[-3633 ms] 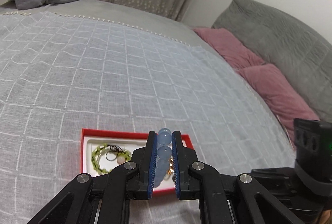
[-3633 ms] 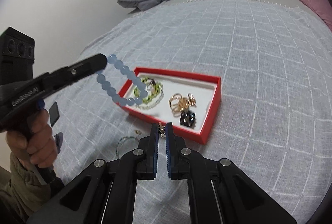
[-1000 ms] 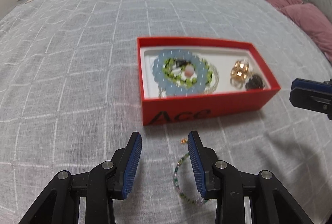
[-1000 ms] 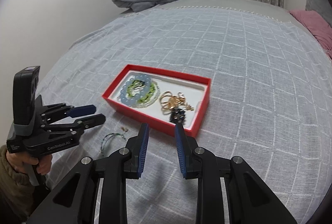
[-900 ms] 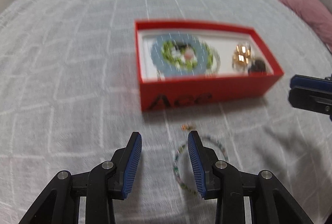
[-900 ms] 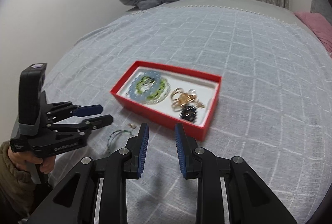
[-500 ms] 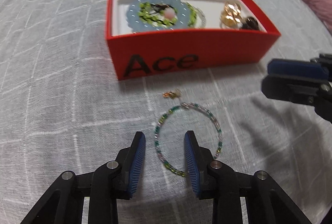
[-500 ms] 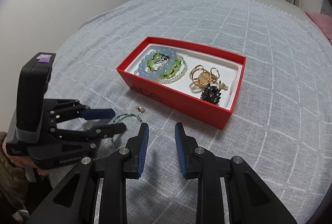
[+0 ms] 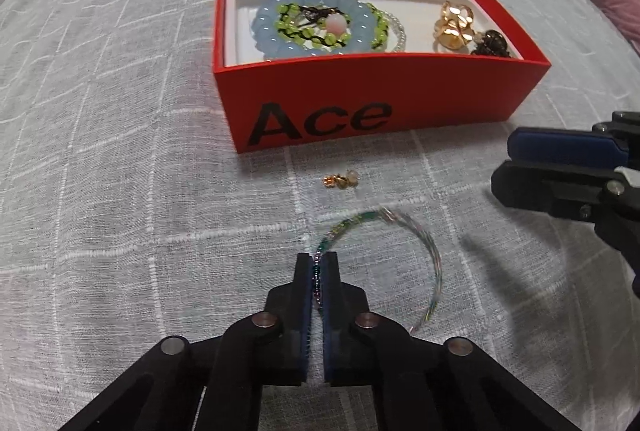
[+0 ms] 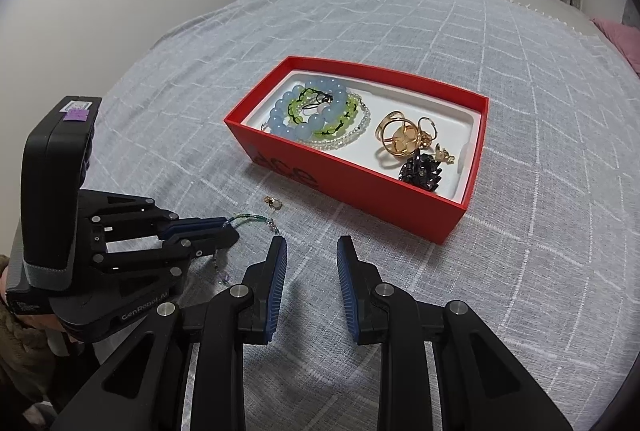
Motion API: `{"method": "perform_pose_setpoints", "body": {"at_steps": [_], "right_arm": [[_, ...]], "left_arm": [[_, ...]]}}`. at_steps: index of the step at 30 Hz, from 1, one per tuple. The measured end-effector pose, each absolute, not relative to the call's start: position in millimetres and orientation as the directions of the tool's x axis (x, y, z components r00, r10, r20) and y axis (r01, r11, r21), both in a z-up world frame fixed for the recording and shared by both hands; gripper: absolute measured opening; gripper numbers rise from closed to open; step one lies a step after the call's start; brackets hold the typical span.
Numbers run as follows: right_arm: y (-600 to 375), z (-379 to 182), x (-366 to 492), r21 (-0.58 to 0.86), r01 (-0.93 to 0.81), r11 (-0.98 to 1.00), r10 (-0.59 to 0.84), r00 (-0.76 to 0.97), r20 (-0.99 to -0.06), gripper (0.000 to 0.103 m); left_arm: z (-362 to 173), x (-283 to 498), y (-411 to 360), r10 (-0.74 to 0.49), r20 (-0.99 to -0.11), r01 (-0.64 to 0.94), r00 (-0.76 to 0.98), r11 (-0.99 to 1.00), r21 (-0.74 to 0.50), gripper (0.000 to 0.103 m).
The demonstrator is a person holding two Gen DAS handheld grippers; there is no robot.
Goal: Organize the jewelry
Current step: 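Grasp the thin multicolour seed-bead bracelet with the left tool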
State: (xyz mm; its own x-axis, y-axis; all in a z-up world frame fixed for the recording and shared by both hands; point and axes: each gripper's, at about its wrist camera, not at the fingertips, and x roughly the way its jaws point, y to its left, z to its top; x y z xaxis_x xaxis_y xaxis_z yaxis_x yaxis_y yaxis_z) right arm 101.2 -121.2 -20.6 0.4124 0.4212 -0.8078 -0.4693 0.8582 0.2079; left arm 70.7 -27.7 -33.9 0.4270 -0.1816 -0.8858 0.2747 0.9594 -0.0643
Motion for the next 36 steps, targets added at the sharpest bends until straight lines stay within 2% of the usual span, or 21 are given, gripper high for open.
{"method": "perform_pose_setpoints", "body": {"at_steps": [11,19,32,36], "right_arm": [[-103.1,-37.7,104.2,0.186,-0.516,0.836,0.428,0.401,-0.81,0.028],[-80.9,-44.8,107.1,0.141,-0.581,0.802,0.439,0.412,-0.799,0.028],[-57.7,-59.4,124.5,0.093,-0.593,0.8,0.414,0.433,-0.801,0.027],[-51.3,-59.9,125.3,0.069,-0.609,0.79,0.41,0.441,-0.798,0.019]], "left_arm": [[-12.8,78.3,2.9,-0.178,-0.86,0.229,0.479,0.971,-0.074,0.0],[-12.1,81.6,21.1,-0.144,-0.857,0.185,0.494,0.981,-0.058,0.0],[-13.3,83.1,26.5,-0.144,-0.856,0.181,0.497,0.982,-0.06,0.0],[-12.5,83.1,24.0,-0.141,-0.855,0.179,0.499,0.982,-0.057,0.0]]}}
